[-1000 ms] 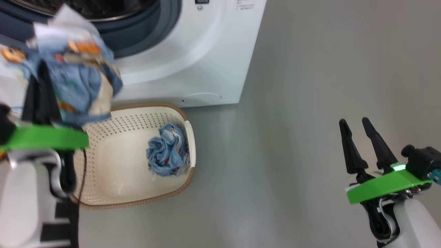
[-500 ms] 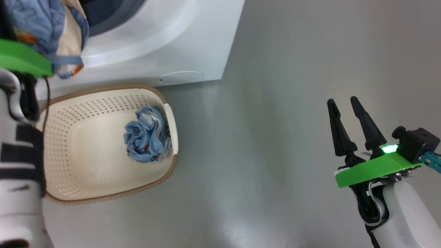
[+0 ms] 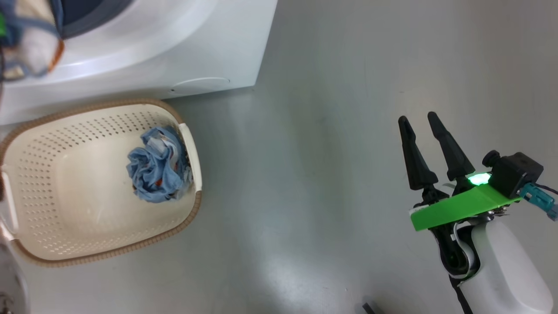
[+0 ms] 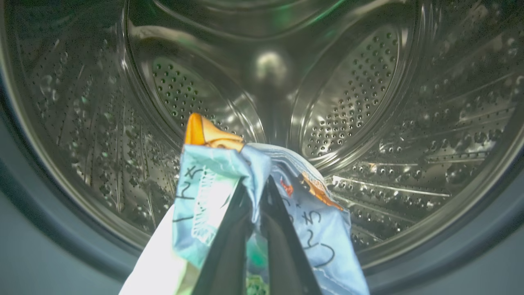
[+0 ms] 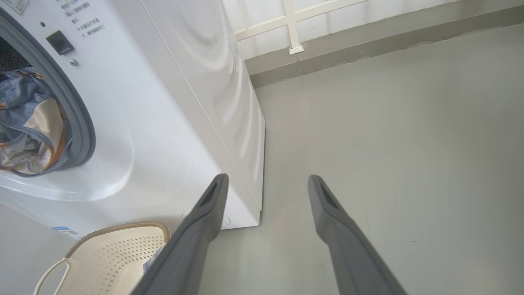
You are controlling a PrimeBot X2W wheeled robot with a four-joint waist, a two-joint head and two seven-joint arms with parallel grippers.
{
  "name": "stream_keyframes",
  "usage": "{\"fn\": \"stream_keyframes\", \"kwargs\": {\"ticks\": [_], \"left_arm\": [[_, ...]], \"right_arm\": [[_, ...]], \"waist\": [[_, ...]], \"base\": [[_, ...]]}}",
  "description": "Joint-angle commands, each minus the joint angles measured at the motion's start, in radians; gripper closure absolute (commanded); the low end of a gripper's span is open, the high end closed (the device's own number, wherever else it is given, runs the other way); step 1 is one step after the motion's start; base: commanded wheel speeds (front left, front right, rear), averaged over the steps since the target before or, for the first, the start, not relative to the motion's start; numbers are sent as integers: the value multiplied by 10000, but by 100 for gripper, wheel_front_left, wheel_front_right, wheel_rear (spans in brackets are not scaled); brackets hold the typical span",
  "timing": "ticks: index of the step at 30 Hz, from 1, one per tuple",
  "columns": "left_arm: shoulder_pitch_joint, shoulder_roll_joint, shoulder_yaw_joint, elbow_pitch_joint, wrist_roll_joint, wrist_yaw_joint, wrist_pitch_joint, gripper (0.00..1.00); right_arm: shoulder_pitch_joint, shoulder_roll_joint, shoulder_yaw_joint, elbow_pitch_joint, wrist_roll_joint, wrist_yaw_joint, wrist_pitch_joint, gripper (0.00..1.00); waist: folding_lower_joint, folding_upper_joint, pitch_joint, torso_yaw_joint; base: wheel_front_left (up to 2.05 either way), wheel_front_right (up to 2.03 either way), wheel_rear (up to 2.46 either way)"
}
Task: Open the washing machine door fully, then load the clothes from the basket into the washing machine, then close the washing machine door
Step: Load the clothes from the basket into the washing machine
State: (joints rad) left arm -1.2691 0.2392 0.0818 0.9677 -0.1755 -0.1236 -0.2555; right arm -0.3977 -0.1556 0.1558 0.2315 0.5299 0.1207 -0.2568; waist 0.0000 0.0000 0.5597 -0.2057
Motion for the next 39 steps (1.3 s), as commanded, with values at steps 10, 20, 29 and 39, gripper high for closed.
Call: {"fn": "stream_keyframes", "kwargs": {"ticks": [10, 20, 29, 39], "left_arm": [[-142, 557, 503, -1718, 397, 236, -63, 0], [486, 392, 767, -1522, 475, 180, -63, 0], [1197, 102, 826, -1595, 627, 125, -63, 0], [2952, -573, 1079, -2376, 558, 26, -63, 0]], "right_arm": [[-185, 115, 214, -316, 15, 100, -49, 0], [-211, 99, 169, -302, 11, 100, -49, 0], [-233, 12, 142, -251, -14, 100, -49, 0], [-42, -245, 169, -110, -54, 100, -49, 0]], "waist": [[0, 0, 370, -226], [0, 0, 343, -133], [0, 0, 118, 31], [0, 0, -541, 430]], "base": [[0, 0, 0], [0, 0, 0], [0, 0, 0], [0, 0, 0]]}}
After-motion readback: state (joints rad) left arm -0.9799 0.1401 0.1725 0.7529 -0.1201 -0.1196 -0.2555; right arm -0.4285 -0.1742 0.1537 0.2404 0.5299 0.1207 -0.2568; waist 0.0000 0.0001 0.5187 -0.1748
